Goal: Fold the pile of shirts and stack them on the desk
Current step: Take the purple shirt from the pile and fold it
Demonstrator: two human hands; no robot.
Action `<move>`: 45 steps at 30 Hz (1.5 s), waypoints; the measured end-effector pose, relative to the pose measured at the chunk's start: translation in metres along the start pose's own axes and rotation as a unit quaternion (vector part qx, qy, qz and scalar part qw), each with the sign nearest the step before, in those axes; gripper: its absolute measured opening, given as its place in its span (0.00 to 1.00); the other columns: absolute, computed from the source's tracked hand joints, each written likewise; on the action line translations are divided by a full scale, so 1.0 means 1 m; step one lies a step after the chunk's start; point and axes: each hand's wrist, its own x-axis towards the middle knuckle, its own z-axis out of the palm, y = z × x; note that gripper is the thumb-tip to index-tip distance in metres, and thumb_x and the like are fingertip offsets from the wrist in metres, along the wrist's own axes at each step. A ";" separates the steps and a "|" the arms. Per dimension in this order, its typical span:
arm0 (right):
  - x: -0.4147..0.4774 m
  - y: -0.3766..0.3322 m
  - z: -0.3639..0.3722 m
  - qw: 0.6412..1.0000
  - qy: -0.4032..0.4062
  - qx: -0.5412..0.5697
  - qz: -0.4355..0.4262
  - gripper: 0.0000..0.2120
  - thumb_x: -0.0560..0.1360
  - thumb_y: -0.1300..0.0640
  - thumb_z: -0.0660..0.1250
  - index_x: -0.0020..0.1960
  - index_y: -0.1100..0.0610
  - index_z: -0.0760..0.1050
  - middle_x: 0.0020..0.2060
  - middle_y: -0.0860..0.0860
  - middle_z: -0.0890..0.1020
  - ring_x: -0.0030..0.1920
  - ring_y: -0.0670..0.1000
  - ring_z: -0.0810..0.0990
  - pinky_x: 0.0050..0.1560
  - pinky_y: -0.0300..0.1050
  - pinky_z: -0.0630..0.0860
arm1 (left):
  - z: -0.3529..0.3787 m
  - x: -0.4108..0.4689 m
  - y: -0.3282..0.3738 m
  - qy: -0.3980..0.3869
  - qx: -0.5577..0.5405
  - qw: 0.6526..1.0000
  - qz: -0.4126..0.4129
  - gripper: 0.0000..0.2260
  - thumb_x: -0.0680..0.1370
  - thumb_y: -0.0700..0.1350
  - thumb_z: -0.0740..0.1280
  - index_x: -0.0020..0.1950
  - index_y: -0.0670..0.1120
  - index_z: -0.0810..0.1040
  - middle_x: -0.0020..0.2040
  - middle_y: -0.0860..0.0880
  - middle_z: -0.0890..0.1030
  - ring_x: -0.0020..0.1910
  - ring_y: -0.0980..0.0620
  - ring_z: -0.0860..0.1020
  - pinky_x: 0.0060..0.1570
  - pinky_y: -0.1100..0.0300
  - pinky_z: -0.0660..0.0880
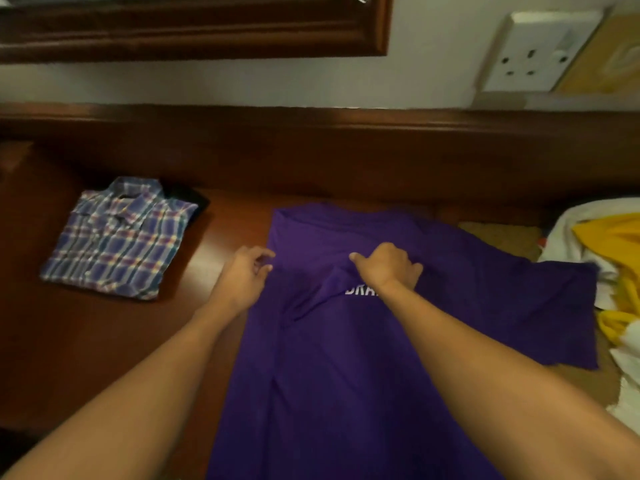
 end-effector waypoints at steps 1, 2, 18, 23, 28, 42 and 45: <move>-0.001 -0.004 0.005 1.000 0.003 -0.019 0.004 0.29 0.74 0.35 0.69 0.64 0.57 0.75 0.58 0.54 0.82 0.61 0.57 0.79 0.63 0.55 0.66 | -0.002 0.019 0.003 -0.010 0.013 1.000 0.009 0.13 0.77 0.36 0.70 0.61 0.47 0.82 0.50 0.44 0.78 0.43 0.47 0.79 0.49 0.59 0.74; -0.001 -0.006 0.010 0.999 0.007 -0.033 0.008 0.30 0.74 0.37 0.71 0.65 0.58 0.73 0.58 0.54 0.83 0.61 0.57 0.80 0.61 0.54 0.66 | -0.003 0.035 0.005 -0.016 0.027 0.999 0.018 0.16 0.77 0.36 0.70 0.63 0.47 0.80 0.51 0.44 0.77 0.45 0.46 0.79 0.52 0.58 0.74; 0.008 0.010 0.013 0.977 -0.075 0.197 0.031 0.04 0.74 0.55 0.69 0.42 0.53 0.74 0.42 0.50 0.82 0.49 0.57 0.81 0.56 0.56 0.78 | -0.024 0.169 -0.008 -0.253 0.179 0.944 0.117 0.15 0.78 0.42 0.72 0.64 0.53 0.79 0.57 0.47 0.68 0.54 0.51 0.70 0.56 0.63 0.63; 0.004 0.016 -0.006 0.950 -0.065 0.297 0.072 0.05 0.74 0.60 0.72 0.39 0.57 0.79 0.36 0.47 0.84 0.40 0.49 0.82 0.39 0.43 0.77 | -0.032 0.196 -0.008 -0.276 0.189 0.925 0.181 0.06 0.77 0.49 0.74 0.50 0.54 0.78 0.50 0.48 0.75 0.51 0.47 0.77 0.51 0.54 0.73; 0.001 0.031 -0.019 0.931 0.000 0.342 0.130 0.03 0.73 0.62 0.71 0.47 0.61 0.81 0.43 0.52 0.86 0.45 0.55 0.84 0.46 0.50 0.78 | -0.035 0.206 -0.010 -0.285 0.127 0.916 0.252 0.09 0.76 0.46 0.75 0.56 0.51 0.81 0.47 0.50 0.76 0.45 0.52 0.76 0.53 0.52 0.75; -0.021 0.006 -0.012 0.958 0.110 0.201 0.174 0.21 0.78 0.54 0.71 0.69 0.53 0.71 0.54 0.51 0.79 0.62 0.59 0.76 0.69 0.56 0.63 | -0.019 0.212 -0.016 -0.205 0.216 0.921 0.250 0.06 0.81 0.56 0.65 0.54 0.56 0.76 0.56 0.50 0.82 0.56 0.45 0.80 0.51 0.49 0.78; -0.024 0.007 0.000 0.971 0.089 0.143 0.170 0.25 0.78 0.53 0.71 0.72 0.53 0.67 0.57 0.54 0.82 0.63 0.60 0.76 0.68 0.55 0.61 | -0.014 0.206 -0.019 -0.183 0.219 0.932 0.225 0.08 0.81 0.57 0.65 0.56 0.56 0.76 0.55 0.49 0.82 0.54 0.44 0.80 0.50 0.49 0.78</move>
